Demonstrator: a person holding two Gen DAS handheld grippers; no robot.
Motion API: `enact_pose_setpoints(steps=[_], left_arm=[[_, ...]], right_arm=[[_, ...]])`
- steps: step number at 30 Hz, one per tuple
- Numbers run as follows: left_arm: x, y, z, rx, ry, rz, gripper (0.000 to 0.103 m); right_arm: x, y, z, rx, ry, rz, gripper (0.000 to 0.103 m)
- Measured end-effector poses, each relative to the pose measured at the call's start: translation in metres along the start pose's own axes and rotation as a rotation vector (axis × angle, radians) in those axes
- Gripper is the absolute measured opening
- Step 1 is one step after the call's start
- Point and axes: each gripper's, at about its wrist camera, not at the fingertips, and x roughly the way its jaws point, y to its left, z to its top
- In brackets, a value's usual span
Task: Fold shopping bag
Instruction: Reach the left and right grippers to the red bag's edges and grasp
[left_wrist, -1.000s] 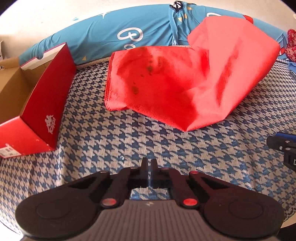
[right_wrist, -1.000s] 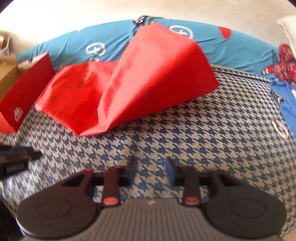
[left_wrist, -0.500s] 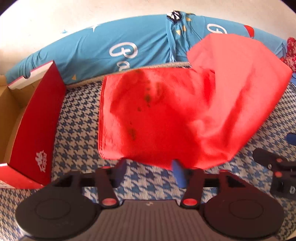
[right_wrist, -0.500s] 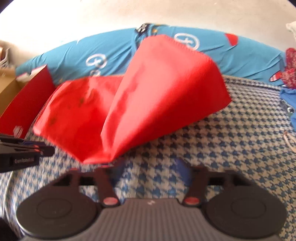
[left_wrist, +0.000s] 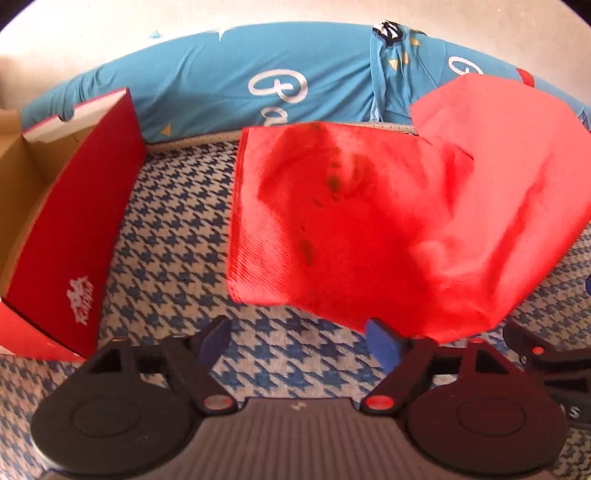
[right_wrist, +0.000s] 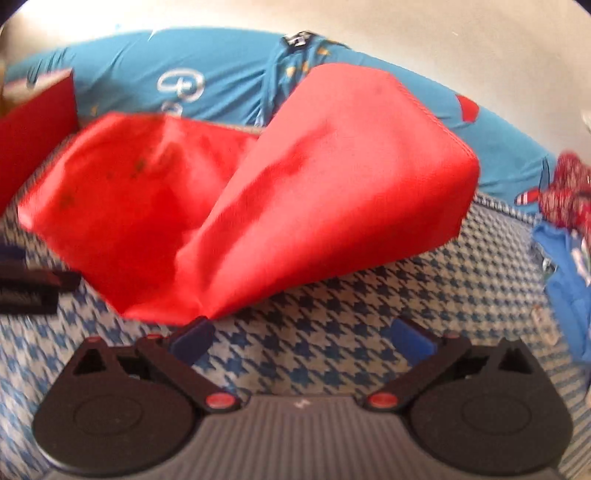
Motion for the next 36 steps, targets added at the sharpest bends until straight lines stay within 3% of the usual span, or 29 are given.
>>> enact_pose_setpoints(steps=[3, 6, 9, 13, 18, 20, 21, 24, 29, 34, 36], left_arm=[[-0.002, 0.003, 0.001, 0.002, -0.016, 0.002, 0.09], [-0.003, 0.005, 0.002, 0.005, -0.033, 0.004, 0.09], [-0.002, 0.009, 0.005, -0.007, -0.046, 0.016, 0.09], [0.0, 0.013, 0.009, -0.027, -0.062, 0.035, 0.09], [0.013, 0.016, 0.018, -0.039, -0.054, 0.063, 0.09], [0.019, 0.016, 0.02, -0.031, -0.045, 0.069, 0.09], [0.02, 0.015, 0.02, -0.027, -0.044, 0.071, 0.09], [0.027, 0.012, 0.023, -0.016, -0.04, 0.082, 0.094], [0.035, 0.015, 0.029, -0.045, -0.042, 0.109, 0.097], [0.045, 0.016, 0.031, -0.076, -0.018, 0.107, 0.101], [0.05, 0.017, 0.031, -0.087, 0.005, 0.08, 0.101]], right_arm=[[-0.009, -0.014, -0.007, 0.093, -0.072, 0.166, 0.103], [-0.009, -0.026, -0.009, 0.18, -0.07, 0.213, 0.103], [0.0, -0.042, -0.008, 0.229, 0.018, 0.185, 0.103], [-0.003, -0.066, -0.007, 0.305, 0.023, 0.166, 0.101], [-0.02, -0.078, 0.001, 0.265, -0.057, 0.123, 0.078], [-0.02, -0.085, 0.005, 0.312, -0.035, 0.173, 0.073], [-0.02, -0.09, 0.007, 0.356, -0.01, 0.21, 0.073], [-0.026, -0.085, 0.02, 0.342, -0.016, 0.201, 0.073], [-0.063, -0.08, 0.056, 0.275, -0.172, 0.124, 0.075], [-0.064, -0.078, 0.105, 0.227, -0.257, 0.043, 0.078], [-0.055, -0.075, 0.12, 0.225, -0.249, 0.038, 0.084]])
